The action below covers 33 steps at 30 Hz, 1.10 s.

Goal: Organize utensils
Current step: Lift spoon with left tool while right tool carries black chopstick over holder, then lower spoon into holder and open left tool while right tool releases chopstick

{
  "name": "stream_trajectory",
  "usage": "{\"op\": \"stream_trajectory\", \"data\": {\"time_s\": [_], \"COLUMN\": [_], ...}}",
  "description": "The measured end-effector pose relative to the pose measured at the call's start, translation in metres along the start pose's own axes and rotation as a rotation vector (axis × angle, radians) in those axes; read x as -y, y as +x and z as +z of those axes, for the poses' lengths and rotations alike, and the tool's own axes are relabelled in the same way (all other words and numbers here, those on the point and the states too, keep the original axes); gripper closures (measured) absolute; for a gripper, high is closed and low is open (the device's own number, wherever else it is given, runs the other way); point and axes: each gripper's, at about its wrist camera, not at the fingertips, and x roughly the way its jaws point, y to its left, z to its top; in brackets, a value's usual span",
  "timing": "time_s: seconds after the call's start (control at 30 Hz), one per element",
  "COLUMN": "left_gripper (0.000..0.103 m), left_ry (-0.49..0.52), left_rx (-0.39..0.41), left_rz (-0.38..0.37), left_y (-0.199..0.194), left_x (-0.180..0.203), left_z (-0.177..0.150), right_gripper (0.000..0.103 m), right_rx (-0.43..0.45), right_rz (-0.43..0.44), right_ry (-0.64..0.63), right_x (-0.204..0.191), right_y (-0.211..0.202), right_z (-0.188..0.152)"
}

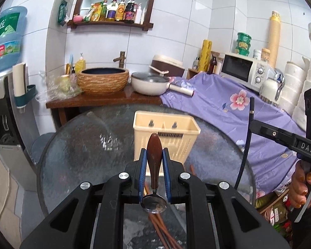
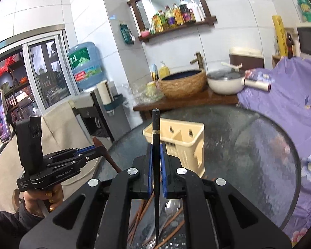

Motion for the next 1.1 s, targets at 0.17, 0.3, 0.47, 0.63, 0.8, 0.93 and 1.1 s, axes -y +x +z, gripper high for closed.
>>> {"op": "stream_trajectory", "data": {"time_s": [0.17, 0.3, 0.47, 0.63, 0.8, 0.93, 1.1], "left_gripper": [0.088, 0.088, 0.088, 0.088, 0.088, 0.088, 0.088], "left_ry": [0.013, 0.025, -0.013, -0.068, -0.131, -0.14, -0.107], "left_rx": [0.07, 0.11, 0.135, 0.133, 0.097, 0.068, 0.051], "left_rz": [-0.006, -0.003, 0.024, 0.045, 0.057, 0.075, 0.1], "left_y": [-0.008, -0.007, 0.014, 0.046, 0.081, 0.103, 0.117], "left_x": [0.006, 0.012, 0.007, 0.0, -0.009, -0.012, -0.01], "left_z": [0.042, 0.078, 0.122, 0.142, 0.135, 0.117, 0.094], "right_gripper": [0.095, 0.095, 0.095, 0.095, 0.095, 0.095, 0.095], "right_rx": [0.064, 0.139, 0.233, 0.319, 0.316, 0.283, 0.222], "right_rz": [-0.015, -0.036, -0.098, -0.213, -0.278, -0.3, -0.297], "right_ry": [-0.038, -0.043, -0.042, -0.073, -0.085, -0.079, -0.083], "right_x": [-0.014, -0.021, -0.023, -0.02, -0.008, 0.002, 0.009], "right_y": [0.0, 0.002, 0.01, 0.028, 0.062, 0.086, 0.107], "right_z": [0.04, 0.078, 0.123, 0.143, 0.126, 0.104, 0.077]}}
